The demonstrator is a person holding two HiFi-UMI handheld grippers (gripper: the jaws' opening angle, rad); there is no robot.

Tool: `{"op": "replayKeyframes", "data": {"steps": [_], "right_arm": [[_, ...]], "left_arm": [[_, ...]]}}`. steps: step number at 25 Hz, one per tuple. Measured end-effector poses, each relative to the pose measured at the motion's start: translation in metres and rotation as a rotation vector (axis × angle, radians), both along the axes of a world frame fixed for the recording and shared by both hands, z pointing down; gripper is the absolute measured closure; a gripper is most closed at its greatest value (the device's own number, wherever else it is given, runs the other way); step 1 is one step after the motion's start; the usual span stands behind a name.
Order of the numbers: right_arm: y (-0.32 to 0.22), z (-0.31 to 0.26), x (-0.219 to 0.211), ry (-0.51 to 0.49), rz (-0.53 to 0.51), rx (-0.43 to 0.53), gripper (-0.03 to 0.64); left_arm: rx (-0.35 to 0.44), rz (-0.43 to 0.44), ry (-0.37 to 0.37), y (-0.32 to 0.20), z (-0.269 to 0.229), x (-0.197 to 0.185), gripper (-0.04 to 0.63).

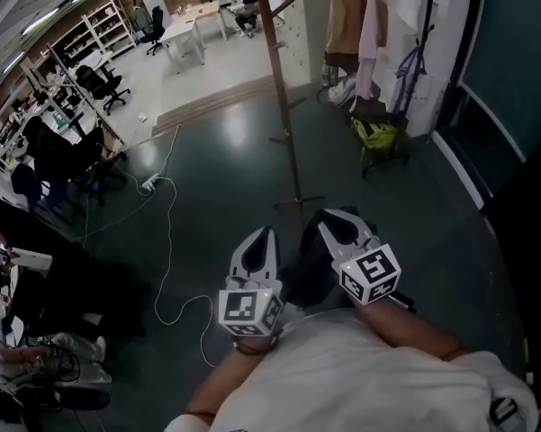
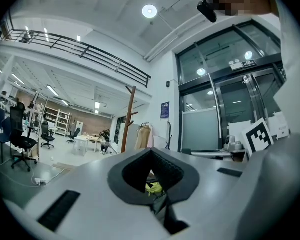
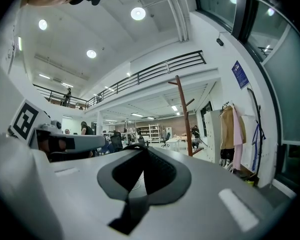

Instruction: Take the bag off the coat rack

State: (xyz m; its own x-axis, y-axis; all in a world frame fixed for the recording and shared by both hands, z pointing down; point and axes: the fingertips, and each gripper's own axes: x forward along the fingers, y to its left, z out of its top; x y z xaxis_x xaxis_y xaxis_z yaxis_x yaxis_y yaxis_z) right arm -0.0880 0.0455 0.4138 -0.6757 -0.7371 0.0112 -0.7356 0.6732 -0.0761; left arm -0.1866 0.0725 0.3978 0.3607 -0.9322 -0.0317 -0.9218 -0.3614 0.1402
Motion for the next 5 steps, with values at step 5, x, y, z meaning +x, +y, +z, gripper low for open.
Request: {"op": "replayKeyframes", "data": {"steps": [5], "right_arm": [[-0.0033,-0.0049,-0.0058,-0.002,-0.003,0.003,0.595]], "left_arm": [[-0.001,-0.009,0.002,-0.0012,-0.0018,-0.0079,0.594]]}}
